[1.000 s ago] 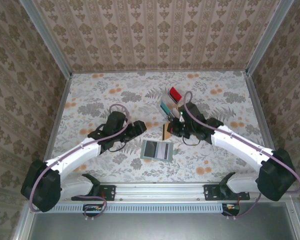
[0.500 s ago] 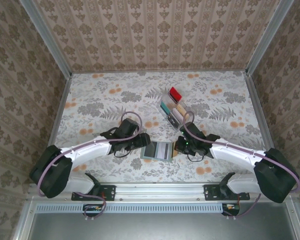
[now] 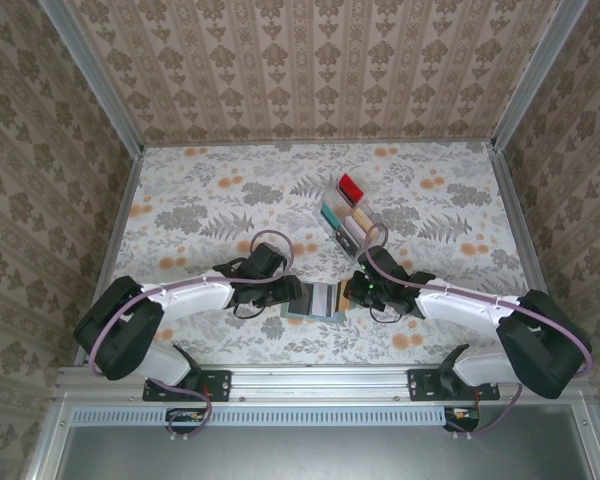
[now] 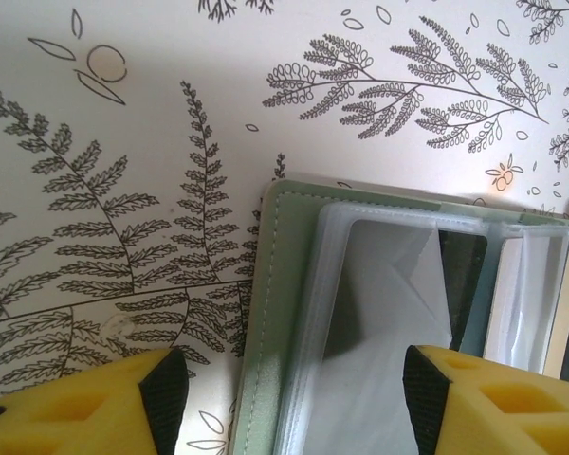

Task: Put the credit cards into the card holder
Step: Turn over the card slot in the card holder.

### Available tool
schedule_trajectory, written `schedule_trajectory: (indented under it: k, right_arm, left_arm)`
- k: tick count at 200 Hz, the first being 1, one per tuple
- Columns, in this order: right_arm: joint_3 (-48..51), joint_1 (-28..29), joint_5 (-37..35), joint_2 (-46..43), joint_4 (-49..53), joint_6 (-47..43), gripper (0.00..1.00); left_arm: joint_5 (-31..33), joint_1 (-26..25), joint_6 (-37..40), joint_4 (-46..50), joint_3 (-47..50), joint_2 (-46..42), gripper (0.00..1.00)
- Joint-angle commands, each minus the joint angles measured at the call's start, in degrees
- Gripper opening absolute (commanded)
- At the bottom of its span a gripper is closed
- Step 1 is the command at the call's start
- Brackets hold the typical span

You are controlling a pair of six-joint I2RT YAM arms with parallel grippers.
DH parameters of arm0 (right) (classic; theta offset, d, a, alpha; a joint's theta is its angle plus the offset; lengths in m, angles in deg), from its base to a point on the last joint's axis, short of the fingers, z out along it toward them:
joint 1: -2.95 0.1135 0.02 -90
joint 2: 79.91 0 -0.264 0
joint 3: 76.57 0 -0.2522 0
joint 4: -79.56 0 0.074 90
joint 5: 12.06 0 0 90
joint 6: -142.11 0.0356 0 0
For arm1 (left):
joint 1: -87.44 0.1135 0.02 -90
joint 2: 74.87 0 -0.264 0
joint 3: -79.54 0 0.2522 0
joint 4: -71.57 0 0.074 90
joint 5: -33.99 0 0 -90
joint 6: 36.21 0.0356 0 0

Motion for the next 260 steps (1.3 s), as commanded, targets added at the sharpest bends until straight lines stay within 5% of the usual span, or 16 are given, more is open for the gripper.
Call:
schedule_trajectory:
  k: [1, 56, 260]
  right_arm:
    - [0.2, 0.5, 0.1, 0.7, 1.3, 0.8, 0.05]
    - [-1.6, 0.5, -1.5, -4.7, 7.3, -1.9, 0.05]
    - [-2.4, 0.7, 5.6, 1.2, -5.4, 1.0, 0.04]
  left_arm:
    - [-0.2, -1.0, 1.0, -1.0, -0.1, 1.9, 0.63]
    - [0.0, -1.3, 0.5, -1.4, 0.0, 2.5, 0.57]
    - [-1.3, -2.0, 0.5, -2.0, -1.9, 5.0, 0.46]
